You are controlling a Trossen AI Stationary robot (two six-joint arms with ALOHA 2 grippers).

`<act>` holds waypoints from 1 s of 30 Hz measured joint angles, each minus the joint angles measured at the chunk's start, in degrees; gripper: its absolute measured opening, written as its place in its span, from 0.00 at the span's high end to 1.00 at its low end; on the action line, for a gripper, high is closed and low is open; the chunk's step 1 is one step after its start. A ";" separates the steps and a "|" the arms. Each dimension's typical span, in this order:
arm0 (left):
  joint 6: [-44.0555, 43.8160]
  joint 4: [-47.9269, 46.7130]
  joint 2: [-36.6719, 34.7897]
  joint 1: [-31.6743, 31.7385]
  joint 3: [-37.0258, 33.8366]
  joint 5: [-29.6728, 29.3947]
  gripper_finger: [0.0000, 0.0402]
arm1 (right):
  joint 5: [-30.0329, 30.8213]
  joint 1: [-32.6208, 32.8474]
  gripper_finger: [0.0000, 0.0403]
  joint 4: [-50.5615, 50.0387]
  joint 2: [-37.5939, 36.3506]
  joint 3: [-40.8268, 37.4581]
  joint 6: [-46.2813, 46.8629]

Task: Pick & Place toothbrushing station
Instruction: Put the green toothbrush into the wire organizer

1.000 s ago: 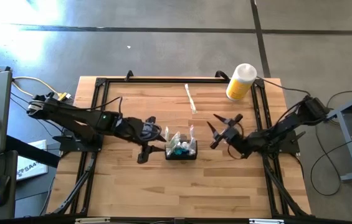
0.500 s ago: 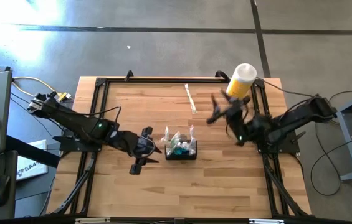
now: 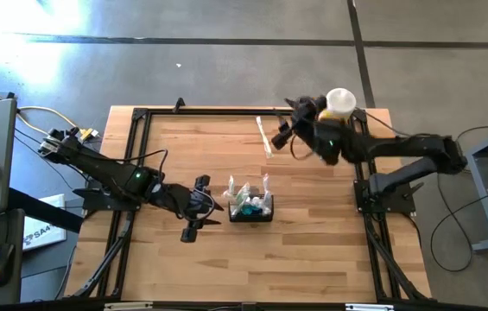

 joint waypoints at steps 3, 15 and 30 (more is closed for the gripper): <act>0.90 -0.02 -0.05 0.00 0.00 -0.03 0.56 | -17.58 -7.51 0.55 -11.71 0.17 3.37 11.97; 1.07 -1.75 -0.09 0.00 -0.02 -0.22 0.56 | -48.30 -30.28 0.55 -21.66 13.29 3.76 26.01; 0.85 -3.06 -0.09 0.00 -0.07 -0.97 0.56 | -50.86 -31.71 0.55 -15.33 34.78 3.76 24.58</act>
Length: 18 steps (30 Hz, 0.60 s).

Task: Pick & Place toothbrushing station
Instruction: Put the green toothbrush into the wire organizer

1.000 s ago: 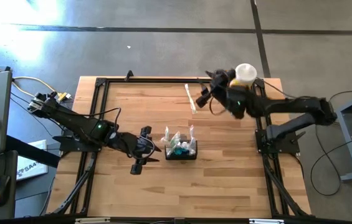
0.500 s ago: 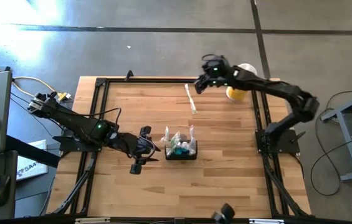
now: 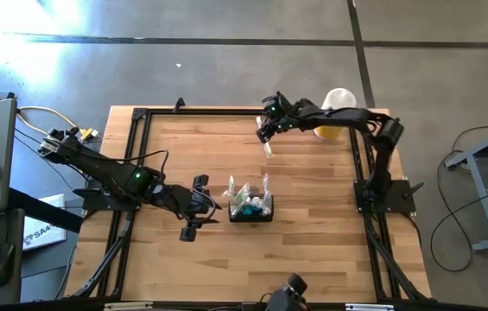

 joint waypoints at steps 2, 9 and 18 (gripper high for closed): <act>0.04 0.03 -0.02 0.00 -0.09 -0.12 0.56 | -1.56 0.01 0.55 -0.34 1.18 0.00 0.06; 0.22 -0.41 0.09 0.00 -0.20 -2.10 0.56 | 0.91 0.04 0.55 -1.02 3.78 0.00 -0.14; 0.22 -0.42 0.17 0.00 -0.20 -2.25 0.56 | 1.08 1.46 0.55 -1.62 3.80 0.00 -0.62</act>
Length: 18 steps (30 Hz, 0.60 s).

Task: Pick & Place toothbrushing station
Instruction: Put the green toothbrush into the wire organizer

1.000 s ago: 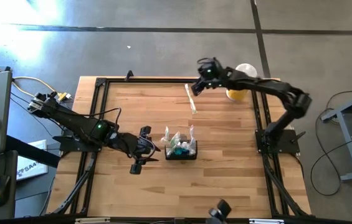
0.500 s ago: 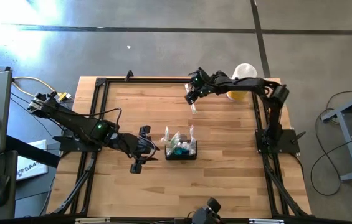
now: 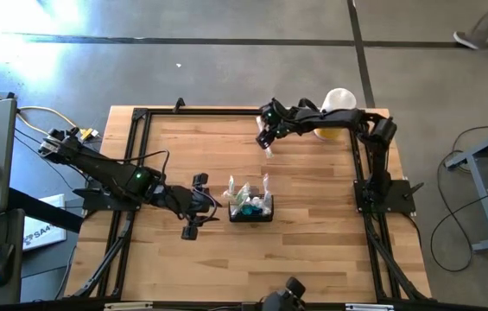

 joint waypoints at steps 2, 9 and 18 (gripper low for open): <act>0.00 -0.02 0.00 0.00 0.00 0.00 0.56 | 0.20 0.77 0.55 -0.58 0.00 0.00 -0.74; -0.01 -0.02 0.00 0.00 0.00 0.00 0.56 | 5.62 2.08 0.55 -0.68 0.00 0.00 -1.18; -0.02 0.02 0.04 0.00 0.00 0.02 0.56 | 1.25 0.73 0.55 -4.01 1.77 0.00 0.07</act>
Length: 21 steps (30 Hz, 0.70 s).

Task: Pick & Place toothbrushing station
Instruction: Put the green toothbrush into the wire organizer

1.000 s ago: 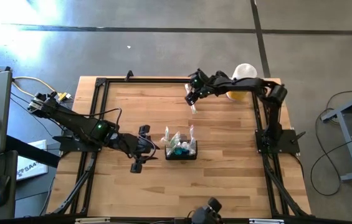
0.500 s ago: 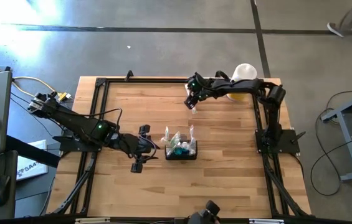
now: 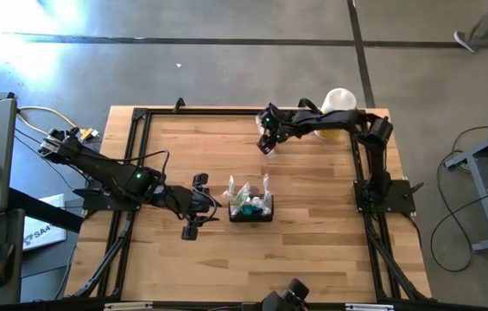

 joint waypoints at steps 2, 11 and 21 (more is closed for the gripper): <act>0.00 0.03 0.00 0.00 0.00 0.00 0.56 | 1.39 -0.04 0.55 -0.23 1.04 0.43 -0.90; -0.20 0.12 0.00 0.00 0.00 0.02 0.56 | 4.25 0.24 0.65 -2.68 1.57 0.96 -3.03; -1.26 0.15 0.00 0.00 0.00 0.04 0.56 | 4.13 0.08 0.95 -8.31 1.50 1.11 -4.08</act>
